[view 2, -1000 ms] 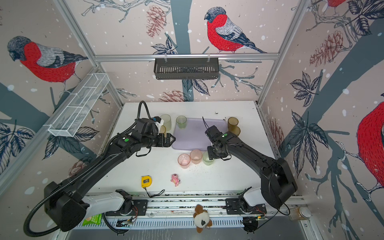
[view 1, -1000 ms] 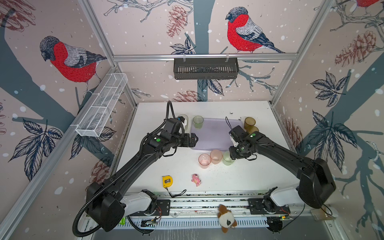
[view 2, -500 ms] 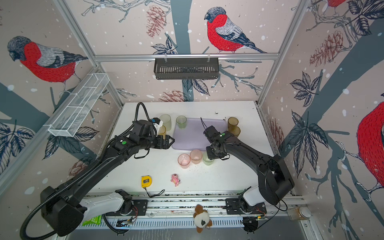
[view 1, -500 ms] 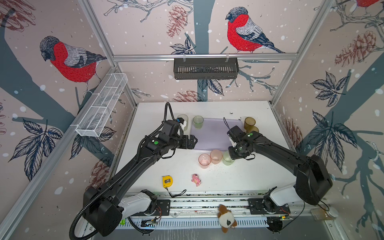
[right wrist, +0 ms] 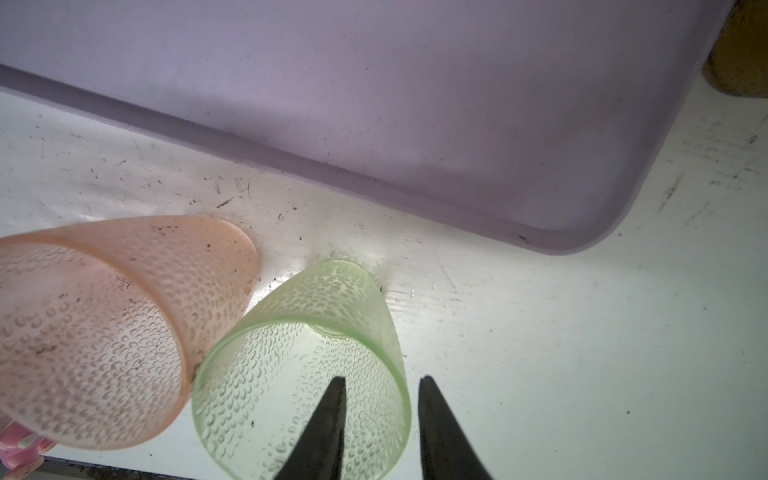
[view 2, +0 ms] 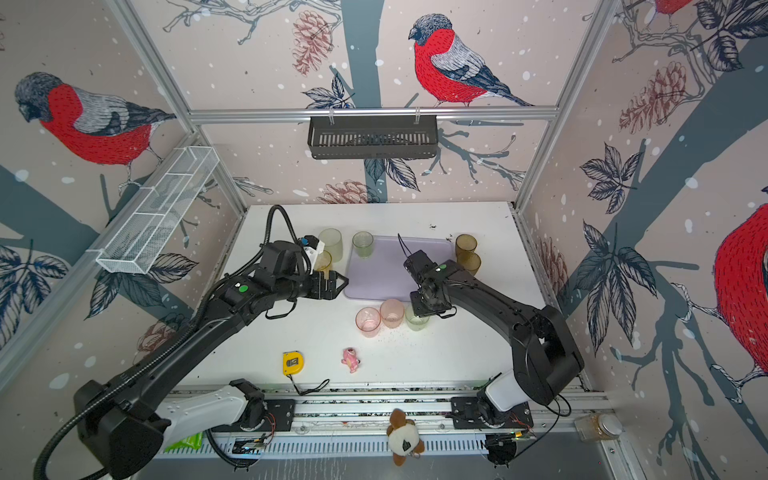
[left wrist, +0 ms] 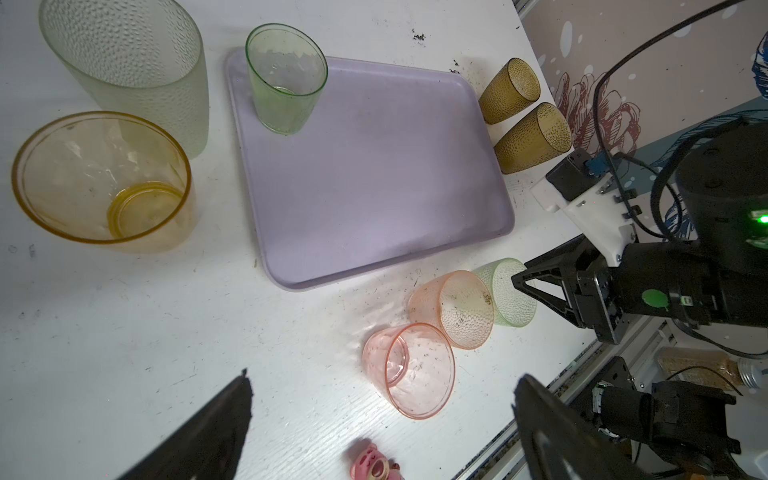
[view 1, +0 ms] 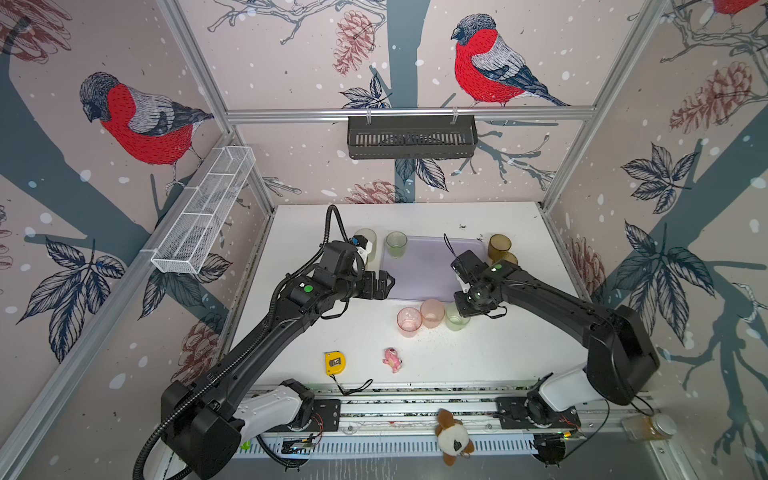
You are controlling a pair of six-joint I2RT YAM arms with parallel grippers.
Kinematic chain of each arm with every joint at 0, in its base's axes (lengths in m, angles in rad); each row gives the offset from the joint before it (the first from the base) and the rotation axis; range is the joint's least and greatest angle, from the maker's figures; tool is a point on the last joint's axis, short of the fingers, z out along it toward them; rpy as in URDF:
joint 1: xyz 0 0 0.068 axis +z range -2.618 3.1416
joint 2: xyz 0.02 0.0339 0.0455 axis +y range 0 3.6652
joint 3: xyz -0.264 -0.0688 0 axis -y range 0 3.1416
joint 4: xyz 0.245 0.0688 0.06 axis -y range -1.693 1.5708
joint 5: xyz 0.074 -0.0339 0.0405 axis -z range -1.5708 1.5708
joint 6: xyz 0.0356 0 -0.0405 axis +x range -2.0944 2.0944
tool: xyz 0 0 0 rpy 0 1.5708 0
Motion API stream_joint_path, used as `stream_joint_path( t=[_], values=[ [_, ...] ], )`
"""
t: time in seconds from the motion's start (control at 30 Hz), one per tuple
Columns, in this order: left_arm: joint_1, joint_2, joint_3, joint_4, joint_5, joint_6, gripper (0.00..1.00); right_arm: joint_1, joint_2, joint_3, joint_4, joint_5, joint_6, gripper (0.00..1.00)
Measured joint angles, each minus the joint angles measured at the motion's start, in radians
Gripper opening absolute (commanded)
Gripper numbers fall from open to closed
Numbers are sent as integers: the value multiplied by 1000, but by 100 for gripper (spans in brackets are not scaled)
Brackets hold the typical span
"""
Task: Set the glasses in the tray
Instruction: 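Lower the right gripper into the pale green cup and close on its rim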
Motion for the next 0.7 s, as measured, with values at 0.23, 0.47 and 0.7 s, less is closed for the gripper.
stream_joint_path(
  t=[0.23,0.47,0.7],
  values=[
    [0,-2,1,0,3,3,98,1,-5,-11,3,11,-2,27],
    [0,-5,3,1,3,10,98,1,-5,-22,10,21,-3,23],
    [0,-8,3,2,3,10,98,0,-5,-27,15,24,-6,20]
  ],
)
